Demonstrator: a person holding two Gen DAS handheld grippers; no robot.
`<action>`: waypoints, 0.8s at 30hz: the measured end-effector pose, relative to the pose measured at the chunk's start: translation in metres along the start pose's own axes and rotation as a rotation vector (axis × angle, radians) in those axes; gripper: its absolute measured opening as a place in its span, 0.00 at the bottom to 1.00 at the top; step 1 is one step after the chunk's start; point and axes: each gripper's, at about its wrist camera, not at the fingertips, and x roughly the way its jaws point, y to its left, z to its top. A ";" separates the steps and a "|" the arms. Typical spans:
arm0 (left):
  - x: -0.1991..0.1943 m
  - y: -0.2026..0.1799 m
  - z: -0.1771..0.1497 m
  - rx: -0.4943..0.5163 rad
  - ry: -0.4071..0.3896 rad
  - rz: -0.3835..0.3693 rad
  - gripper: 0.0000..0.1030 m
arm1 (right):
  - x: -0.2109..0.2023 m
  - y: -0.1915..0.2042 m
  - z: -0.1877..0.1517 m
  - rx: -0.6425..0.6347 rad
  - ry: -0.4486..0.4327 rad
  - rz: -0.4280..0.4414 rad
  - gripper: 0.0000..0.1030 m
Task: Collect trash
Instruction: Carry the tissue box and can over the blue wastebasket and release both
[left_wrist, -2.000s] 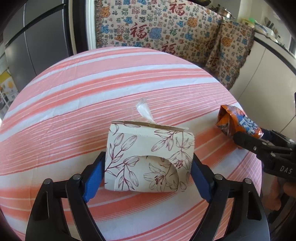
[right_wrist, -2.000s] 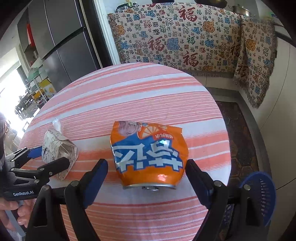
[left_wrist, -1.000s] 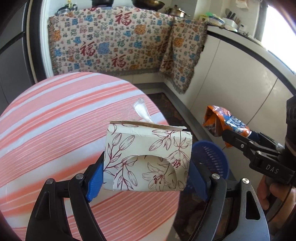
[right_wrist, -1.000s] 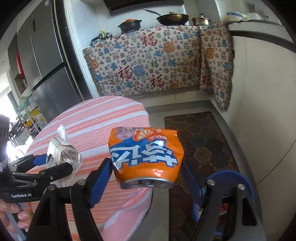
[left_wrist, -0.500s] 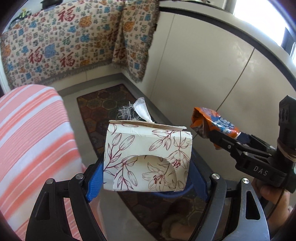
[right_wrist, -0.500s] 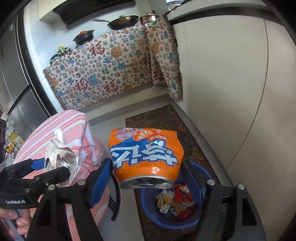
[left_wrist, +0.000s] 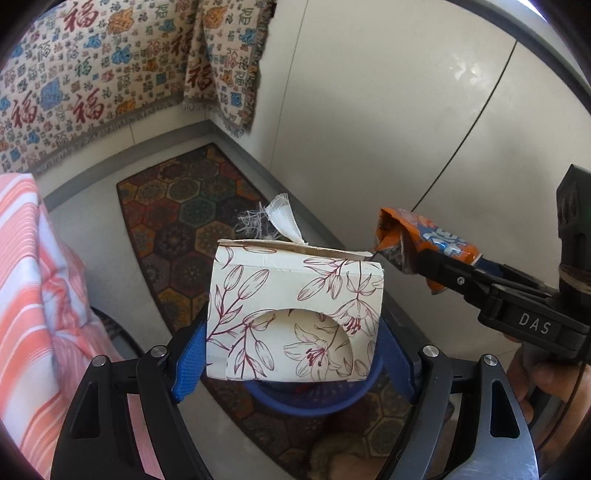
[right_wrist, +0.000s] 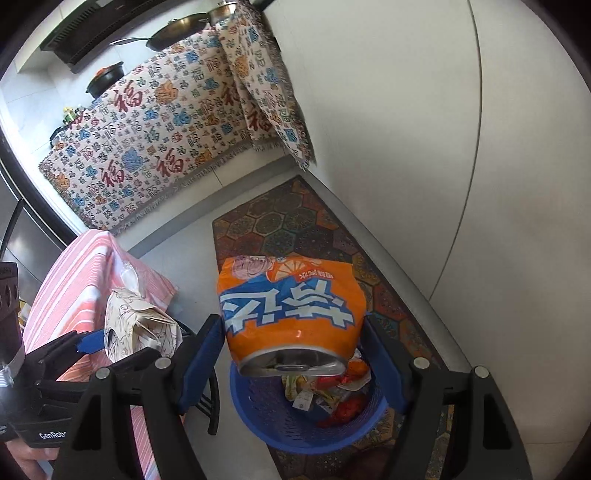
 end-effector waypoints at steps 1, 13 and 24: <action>0.004 0.000 0.001 -0.005 0.007 -0.001 0.80 | 0.003 -0.003 0.001 0.004 0.006 -0.005 0.75; 0.022 0.005 0.007 -0.029 0.058 -0.024 0.80 | 0.024 -0.028 -0.004 0.035 0.073 -0.022 0.75; 0.031 0.008 0.001 -0.026 0.085 -0.078 0.89 | 0.034 -0.043 -0.005 0.153 0.073 0.032 0.81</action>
